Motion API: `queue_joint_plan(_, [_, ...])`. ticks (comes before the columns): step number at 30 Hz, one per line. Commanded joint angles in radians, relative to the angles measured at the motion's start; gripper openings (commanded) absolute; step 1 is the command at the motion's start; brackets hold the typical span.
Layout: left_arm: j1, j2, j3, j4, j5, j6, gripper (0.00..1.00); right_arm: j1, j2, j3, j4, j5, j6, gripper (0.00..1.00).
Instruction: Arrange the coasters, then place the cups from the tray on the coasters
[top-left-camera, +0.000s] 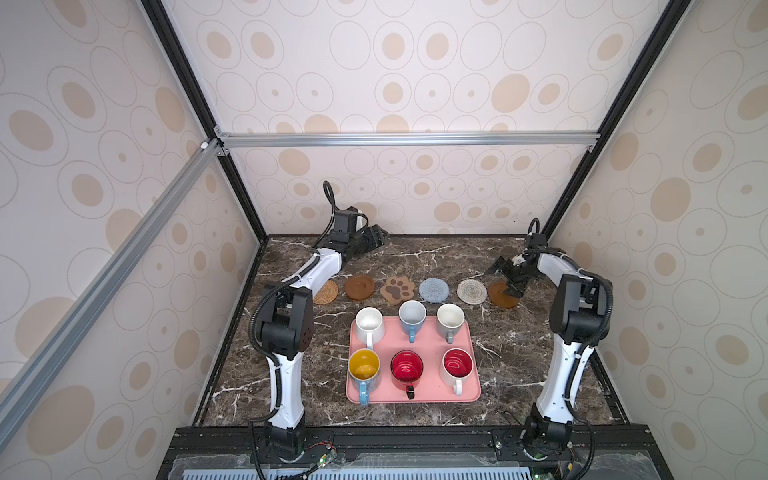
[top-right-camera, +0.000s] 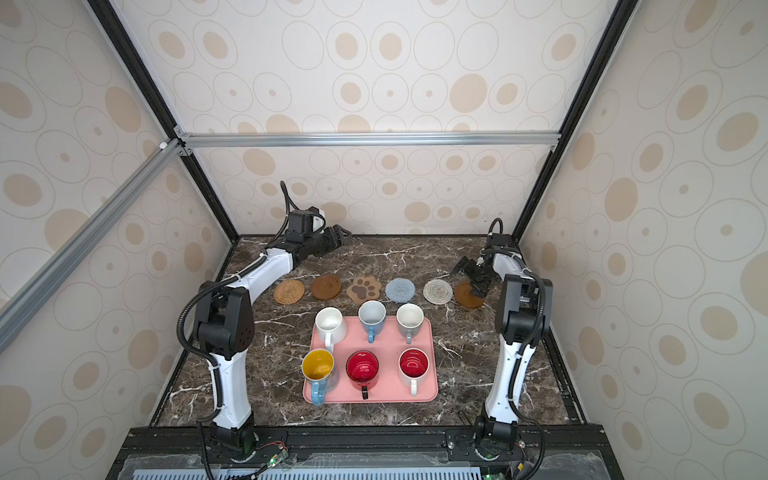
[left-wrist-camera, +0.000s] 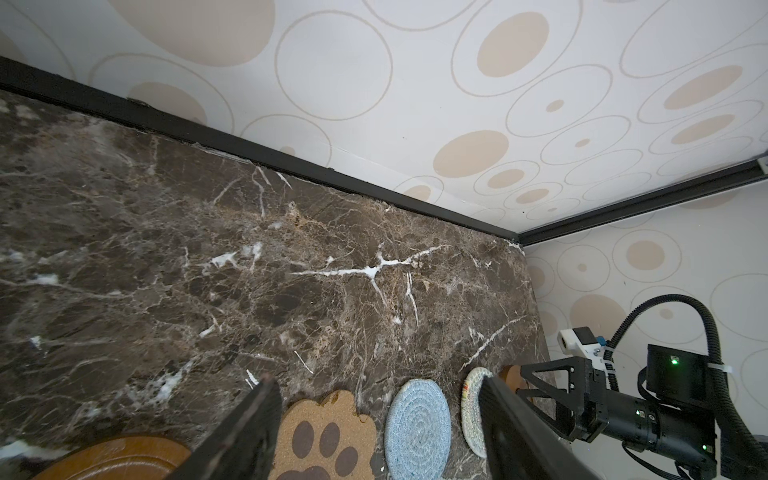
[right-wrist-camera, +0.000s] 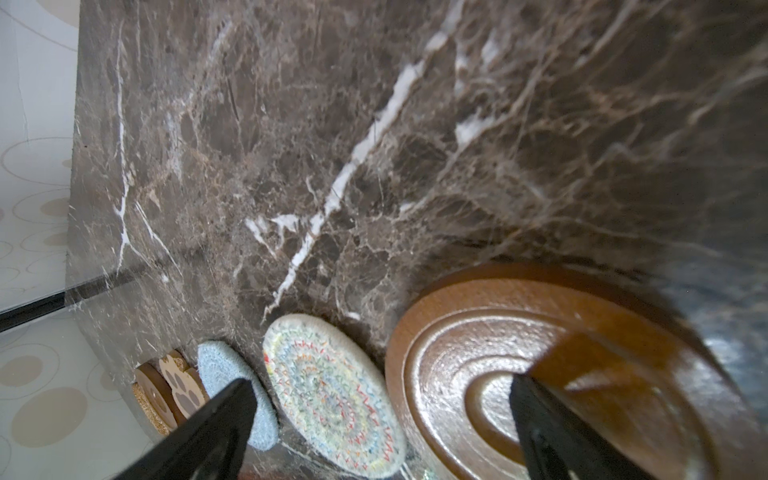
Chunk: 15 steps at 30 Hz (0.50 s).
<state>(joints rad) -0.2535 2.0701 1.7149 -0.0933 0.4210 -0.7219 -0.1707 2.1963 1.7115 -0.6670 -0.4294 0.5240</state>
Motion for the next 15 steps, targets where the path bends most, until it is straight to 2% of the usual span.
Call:
queue_joint_plan(1, [0.007,-0.047,0.012,0.001,-0.001,-0.005,0.76,-0.025,0.062,0.027,0.013,0.067,-0.005,1.00])
queue_joint_plan(15, [0.007,-0.056,0.005,0.003,-0.004,-0.002,0.76,-0.029,0.070,0.041,-0.001,0.064,-0.014,1.00])
